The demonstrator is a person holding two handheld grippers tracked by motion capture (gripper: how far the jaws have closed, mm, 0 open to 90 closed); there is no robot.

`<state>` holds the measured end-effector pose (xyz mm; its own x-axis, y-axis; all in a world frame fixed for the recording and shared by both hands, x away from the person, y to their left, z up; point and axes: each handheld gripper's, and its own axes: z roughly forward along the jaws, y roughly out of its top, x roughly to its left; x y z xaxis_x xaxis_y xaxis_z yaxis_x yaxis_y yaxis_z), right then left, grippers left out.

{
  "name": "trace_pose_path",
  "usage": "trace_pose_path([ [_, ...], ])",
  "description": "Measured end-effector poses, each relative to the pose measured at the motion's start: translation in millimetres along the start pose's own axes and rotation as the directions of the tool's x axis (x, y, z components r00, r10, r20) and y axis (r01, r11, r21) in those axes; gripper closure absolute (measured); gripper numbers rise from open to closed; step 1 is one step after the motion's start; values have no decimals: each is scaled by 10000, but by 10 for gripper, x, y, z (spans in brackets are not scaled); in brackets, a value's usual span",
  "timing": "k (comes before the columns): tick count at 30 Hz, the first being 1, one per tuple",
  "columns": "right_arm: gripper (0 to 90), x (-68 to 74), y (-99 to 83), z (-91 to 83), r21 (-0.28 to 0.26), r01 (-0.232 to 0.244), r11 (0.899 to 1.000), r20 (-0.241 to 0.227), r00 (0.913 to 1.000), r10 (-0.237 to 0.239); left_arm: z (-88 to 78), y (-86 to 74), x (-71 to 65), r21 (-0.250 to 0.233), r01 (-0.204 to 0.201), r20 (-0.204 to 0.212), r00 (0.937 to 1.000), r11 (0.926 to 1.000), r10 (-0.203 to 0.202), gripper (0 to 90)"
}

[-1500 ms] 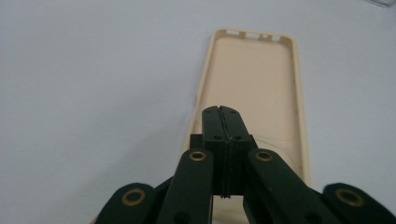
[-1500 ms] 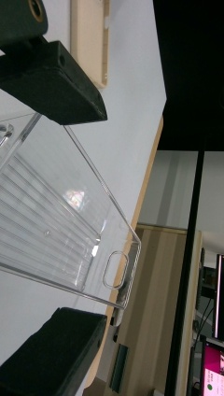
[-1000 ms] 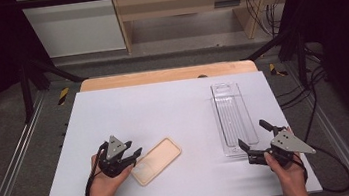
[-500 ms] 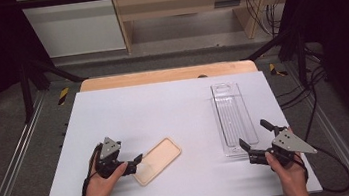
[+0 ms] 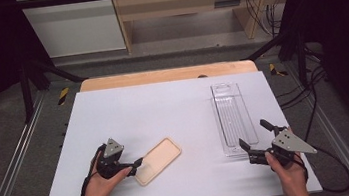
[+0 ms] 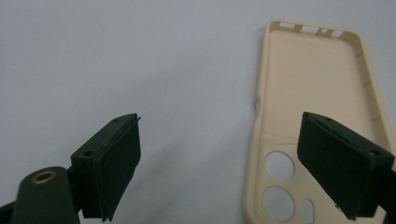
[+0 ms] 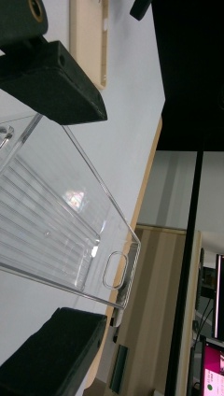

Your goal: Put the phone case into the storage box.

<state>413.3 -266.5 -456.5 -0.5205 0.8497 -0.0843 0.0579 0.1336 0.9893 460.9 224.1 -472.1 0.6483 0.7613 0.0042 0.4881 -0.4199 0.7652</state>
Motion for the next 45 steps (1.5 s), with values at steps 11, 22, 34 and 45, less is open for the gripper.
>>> trace_pose_path([
  [11, 45, 7, -1, 5, 34, 11, 10000, -6, 10000, -11, -31, 22, -5, 274, 29, -25, 10000, 9996, -28, 216],
  [22, 46, 13, 0, 7, 41, 20, 10000, -13, 10000, -20, -43, 29, -2, 614, 49, -73, 10000, 9981, -44, 480],
  [34, 46, 13, -3, 11, 67, 6, 10000, -16, 10000, -6, -34, 28, 8, 813, 85, 24, 10000, 9967, -87, 604],
  [45, 46, 14, -8, 23, 104, 56, 9999, -45, 10000, -55, -34, 37, 13, 1028, 125, 133, 9998, 9946, -139, 683],
])
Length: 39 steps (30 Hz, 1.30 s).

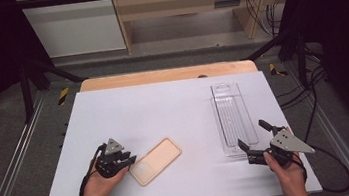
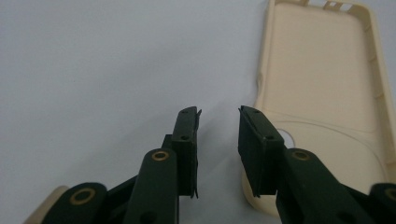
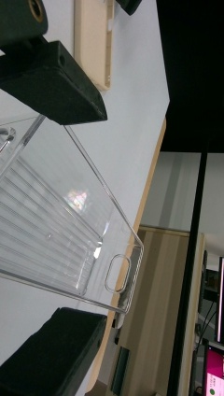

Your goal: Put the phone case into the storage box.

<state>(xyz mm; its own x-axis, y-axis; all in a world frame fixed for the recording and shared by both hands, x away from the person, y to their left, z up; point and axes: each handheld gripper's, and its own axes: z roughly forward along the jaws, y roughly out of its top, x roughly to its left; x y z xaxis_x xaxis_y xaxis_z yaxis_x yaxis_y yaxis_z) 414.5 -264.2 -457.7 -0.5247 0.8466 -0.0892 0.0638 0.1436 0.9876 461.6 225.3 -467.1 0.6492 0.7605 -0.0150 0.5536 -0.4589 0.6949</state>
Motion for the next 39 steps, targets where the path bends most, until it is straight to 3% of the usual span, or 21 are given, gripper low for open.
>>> trace_pose_path([
  [15, 46, -1, -1, 0, 25, 2, 10000, 7, 10000, -2, -50, 48, -56, -23, -145, 304, 9994, 9999, 145, 682],
  [20, 46, 3, -2, 2, 44, 42, 10000, 5, 10000, -42, 9, 34, -89, 470, -323, 466, 9985, 9984, 301, 697],
  [25, 46, 2, -1, -1, 38, 24, 10000, 8, 10000, -24, 37, 6, -71, 707, -193, 565, 9983, 9973, 153, 722],
  [32, 46, 4, -3, 4, 56, 22, 10000, -2, 10000, -22, 39, -15, -35, 674, 129, 767, 9969, 9976, -180, 741],
  [39, 46, 5, -5, 5, 56, 6, 10000, -1, 10000, -6, 43, -30, -16, 604, 318, 1143, 9927, 9977, -386, 835],
])
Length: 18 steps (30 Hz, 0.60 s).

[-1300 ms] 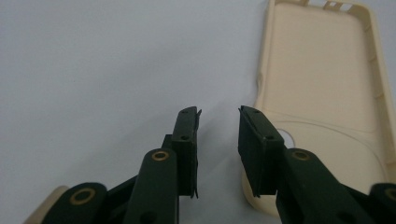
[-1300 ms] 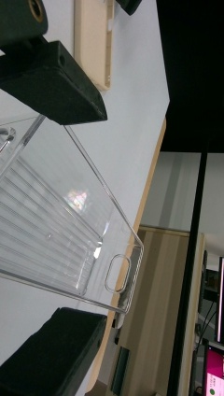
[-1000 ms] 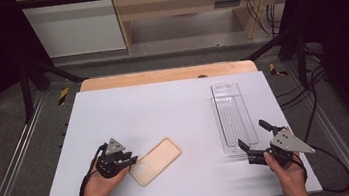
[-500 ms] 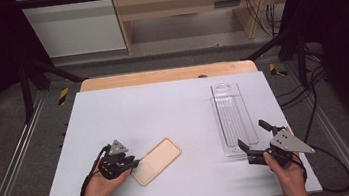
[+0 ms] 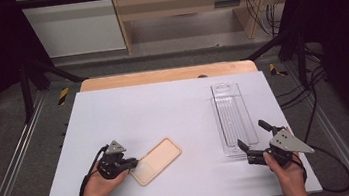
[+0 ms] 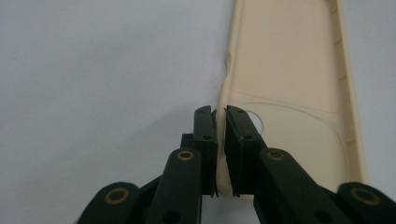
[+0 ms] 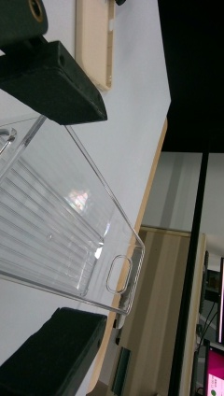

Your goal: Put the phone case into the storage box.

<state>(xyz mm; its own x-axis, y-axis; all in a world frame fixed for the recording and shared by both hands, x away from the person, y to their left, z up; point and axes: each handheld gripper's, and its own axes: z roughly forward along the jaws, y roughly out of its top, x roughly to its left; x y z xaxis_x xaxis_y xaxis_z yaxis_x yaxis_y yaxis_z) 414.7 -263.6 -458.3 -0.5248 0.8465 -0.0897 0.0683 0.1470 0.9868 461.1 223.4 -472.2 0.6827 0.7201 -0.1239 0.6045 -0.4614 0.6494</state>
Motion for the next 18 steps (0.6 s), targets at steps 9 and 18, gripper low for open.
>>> trace_pose_path([
  [9, 46, -1, 3, -4, -24, 0, 10000, 10, 10000, 1, -3, 6, -34, 33, -579, -291, 9979, 9983, 580, 876],
  [18, 46, 0, 8, -11, -65, 0, 10000, 10, 10000, 0, -69, 28, -40, -344, -683, -264, 9974, 9971, 674, 877],
])
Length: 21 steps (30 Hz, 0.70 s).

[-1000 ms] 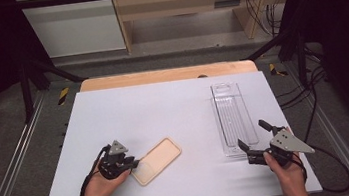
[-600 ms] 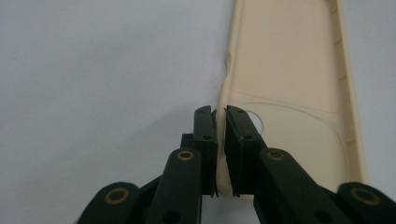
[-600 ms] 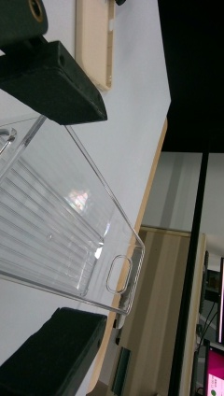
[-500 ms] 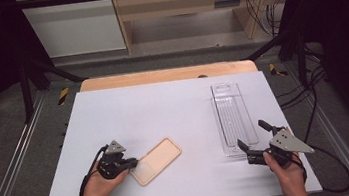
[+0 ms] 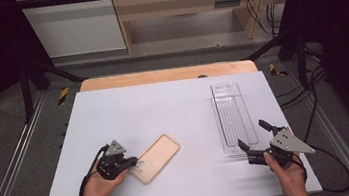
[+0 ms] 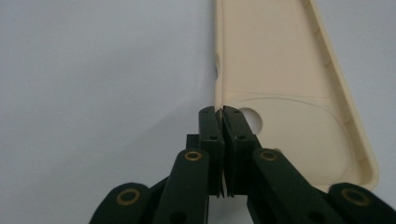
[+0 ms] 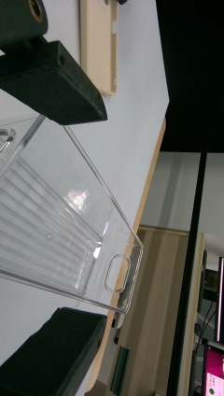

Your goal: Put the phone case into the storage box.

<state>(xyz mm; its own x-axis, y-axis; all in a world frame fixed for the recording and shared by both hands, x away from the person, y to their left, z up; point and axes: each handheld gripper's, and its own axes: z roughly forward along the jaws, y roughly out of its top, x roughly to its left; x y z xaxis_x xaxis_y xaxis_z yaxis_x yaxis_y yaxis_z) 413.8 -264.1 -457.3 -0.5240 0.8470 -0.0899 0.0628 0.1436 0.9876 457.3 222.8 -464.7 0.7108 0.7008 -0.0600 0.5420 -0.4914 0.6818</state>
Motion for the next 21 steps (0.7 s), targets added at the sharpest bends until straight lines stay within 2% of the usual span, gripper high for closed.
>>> trace_pose_path([
  [5, 46, 26, 11, 3, -7, 133, 9999, -29, 9999, -133, -70, 19, 10, -459, -2, 160, 9999, 9989, 9, 877],
  [12, 41, 94, 49, -12, 25, 386, 9993, -78, 9992, -386, -164, 68, -36, -769, -210, 182, 9996, 9968, 225, 877],
  [16, 39, 213, 145, -12, 130, 763, 9970, -97, 9970, -762, -222, 114, -107, -858, -414, 232, 9988, 9955, 436, 877],
  [18, 42, 298, 237, 2, 291, 1131, 9932, -50, 9936, -1130, -238, 140, -145, -842, -533, 311, 9979, 9950, 561, 877],
  [20, 41, 373, 329, 25, 407, 1449, 9886, -174, 9894, -1443, -247, 175, -181, -780, -704, 342, 9967, 9945, 733, 877],
  [21, 40, 443, 415, 64, 396, 1623, 9860, -524, 9857, -1601, -249, 195, -199, -754, -778, 347, 9961, 9941, 806, 877],
])
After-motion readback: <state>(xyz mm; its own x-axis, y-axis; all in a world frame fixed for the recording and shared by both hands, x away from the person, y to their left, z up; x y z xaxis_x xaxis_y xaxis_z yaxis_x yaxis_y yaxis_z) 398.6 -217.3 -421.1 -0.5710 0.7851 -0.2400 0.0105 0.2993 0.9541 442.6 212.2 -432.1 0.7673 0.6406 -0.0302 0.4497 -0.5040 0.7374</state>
